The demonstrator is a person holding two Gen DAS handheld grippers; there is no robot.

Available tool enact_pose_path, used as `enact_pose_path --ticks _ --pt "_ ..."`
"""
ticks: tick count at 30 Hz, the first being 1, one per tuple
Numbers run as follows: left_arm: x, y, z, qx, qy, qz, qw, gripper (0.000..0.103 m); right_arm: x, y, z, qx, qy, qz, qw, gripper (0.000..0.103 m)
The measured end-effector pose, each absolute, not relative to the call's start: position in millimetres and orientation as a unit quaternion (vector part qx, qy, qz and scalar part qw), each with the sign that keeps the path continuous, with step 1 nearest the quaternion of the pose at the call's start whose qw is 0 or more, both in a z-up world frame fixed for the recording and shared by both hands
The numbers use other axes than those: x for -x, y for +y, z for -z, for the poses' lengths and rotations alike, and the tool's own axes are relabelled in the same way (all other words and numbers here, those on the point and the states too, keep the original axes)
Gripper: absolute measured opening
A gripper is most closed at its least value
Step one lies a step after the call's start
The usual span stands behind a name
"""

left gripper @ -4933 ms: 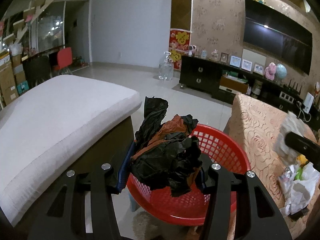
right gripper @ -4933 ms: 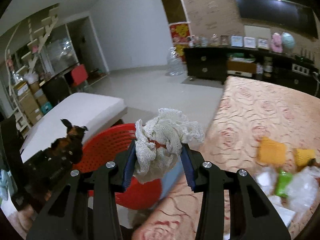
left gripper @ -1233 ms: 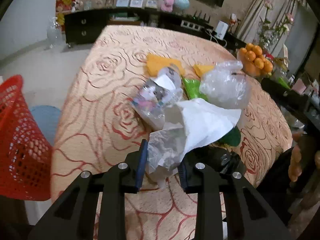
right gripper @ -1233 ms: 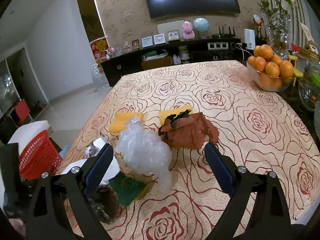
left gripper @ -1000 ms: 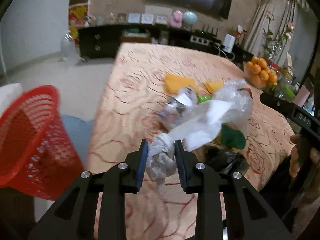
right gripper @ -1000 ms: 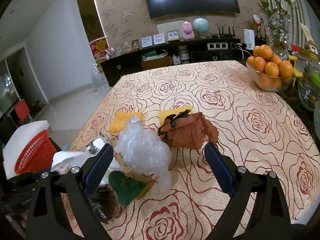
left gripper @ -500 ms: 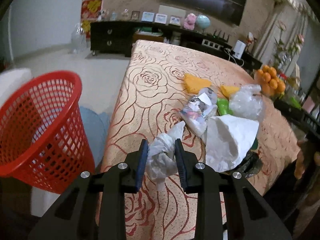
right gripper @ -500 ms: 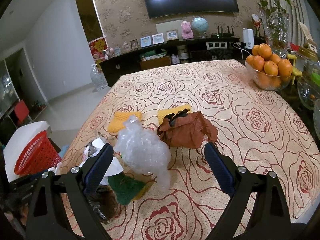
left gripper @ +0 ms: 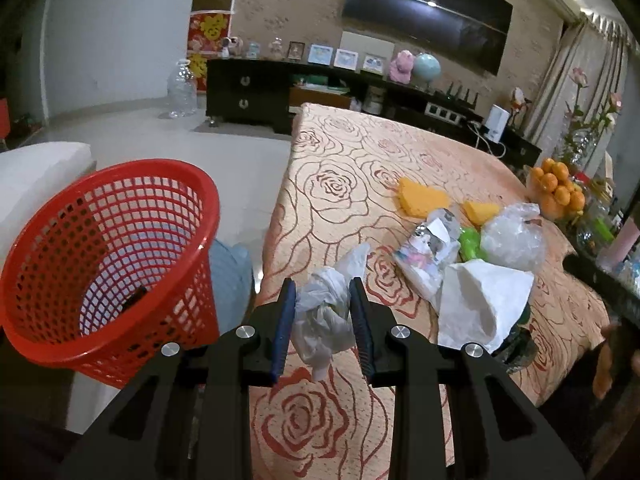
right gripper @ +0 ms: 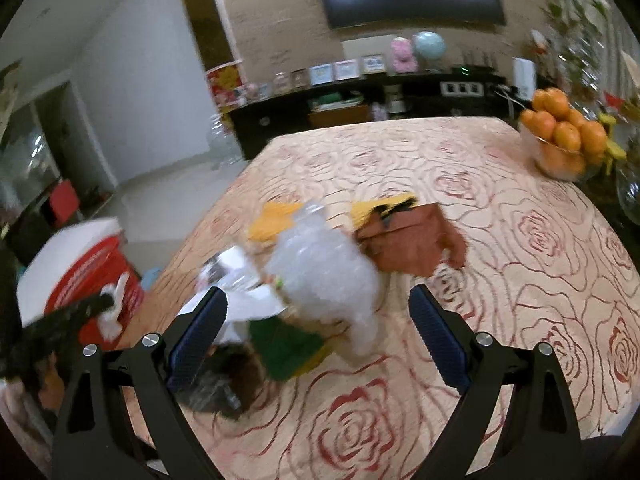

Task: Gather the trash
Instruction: 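Grasp the white tissue with the left tool while the right tool grasps a black bag, then open both tools over the red wastebasket to drop tissue and black bag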

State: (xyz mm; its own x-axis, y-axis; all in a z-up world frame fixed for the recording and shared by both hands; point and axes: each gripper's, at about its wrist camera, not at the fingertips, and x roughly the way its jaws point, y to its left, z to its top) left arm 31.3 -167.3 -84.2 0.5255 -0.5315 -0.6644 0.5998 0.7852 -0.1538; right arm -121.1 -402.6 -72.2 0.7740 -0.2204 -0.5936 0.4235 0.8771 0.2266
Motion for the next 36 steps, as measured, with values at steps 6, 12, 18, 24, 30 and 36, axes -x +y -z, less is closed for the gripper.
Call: enact_pose_path --ticks 6,12,18,24,30,36 --pt "-26 -166 76 -0.057 0.341 0.32 0.882 0.027 104 -347 85 -0.111 0.323 0.087 0.936 0.089" --pt "-21 -162 69 -0.055 0.321 0.33 0.886 0.027 80 -326 98 -0.074 0.36 0.059 0.928 0.079" --pt "-17 -152 62 -0.042 0.309 0.341 0.887 0.027 65 -324 112 -0.066 0.398 0.062 0.913 0.057" --pt "-16 -146 57 -0.038 0.302 0.341 0.89 0.027 69 -332 113 -0.073 0.401 0.07 0.911 0.038" --pt "-19 -141 54 -0.033 0.3 0.333 0.893 0.027 89 -347 89 -0.105 0.348 0.085 0.928 0.035" --pt "-22 -135 46 -0.028 0.293 0.323 0.9 0.027 104 -356 61 -0.121 0.298 0.102 0.941 0.035"
